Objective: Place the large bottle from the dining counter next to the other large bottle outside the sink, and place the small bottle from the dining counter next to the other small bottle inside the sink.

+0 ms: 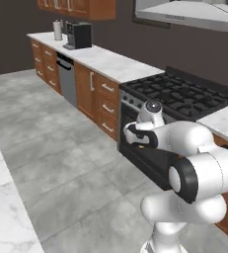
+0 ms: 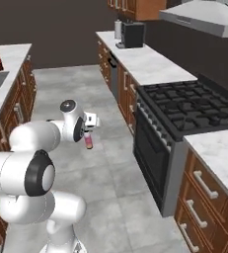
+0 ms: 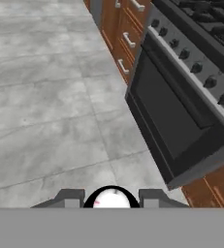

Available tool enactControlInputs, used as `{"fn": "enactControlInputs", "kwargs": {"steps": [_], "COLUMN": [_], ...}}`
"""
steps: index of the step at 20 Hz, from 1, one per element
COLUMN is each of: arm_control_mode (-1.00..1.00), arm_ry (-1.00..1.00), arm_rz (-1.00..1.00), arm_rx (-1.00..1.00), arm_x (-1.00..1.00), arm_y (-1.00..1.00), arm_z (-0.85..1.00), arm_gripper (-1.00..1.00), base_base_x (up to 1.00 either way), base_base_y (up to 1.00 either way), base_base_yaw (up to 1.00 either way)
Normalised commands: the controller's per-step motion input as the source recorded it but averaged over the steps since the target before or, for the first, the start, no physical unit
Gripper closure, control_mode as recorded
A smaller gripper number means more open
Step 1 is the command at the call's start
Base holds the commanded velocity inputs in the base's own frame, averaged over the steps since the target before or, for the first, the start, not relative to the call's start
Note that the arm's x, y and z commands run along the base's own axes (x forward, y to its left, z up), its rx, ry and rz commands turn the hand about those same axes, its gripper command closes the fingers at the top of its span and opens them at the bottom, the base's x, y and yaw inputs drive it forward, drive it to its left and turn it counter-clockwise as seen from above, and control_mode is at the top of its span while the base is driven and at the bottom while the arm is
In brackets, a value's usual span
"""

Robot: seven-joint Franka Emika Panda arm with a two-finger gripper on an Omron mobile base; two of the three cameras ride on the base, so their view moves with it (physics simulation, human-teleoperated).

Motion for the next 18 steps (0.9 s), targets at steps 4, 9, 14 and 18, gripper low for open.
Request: {"fn": "enactControlInputs", "kwargs": {"steps": [4, 9, 14, 18], "arm_control_mode": [1.0, 1.0, 1.0, 1.0], "arm_ry": [0.0, 0.0, 0.0, 0.0], "arm_rz": [0.0, 0.0, 0.0, 0.0], "arm_rx": [0.0, 0.0, 0.0, 0.0], "arm_x": [0.0, 0.0, 0.0, 0.0], "arm_y": [0.0, 0.0, 0.0, 0.0], "arm_z": [0.0, 0.0, 0.0, 0.0], "arm_gripper": [1.0, 1.0, 1.0, 1.0], "base_base_x": [1.0, 1.0, 1.0, 1.0], "base_base_y": [-0.07, -0.17, -0.18, -0.25], "base_base_yaw": [0.37, 0.34, 0.29, 0.23]}}
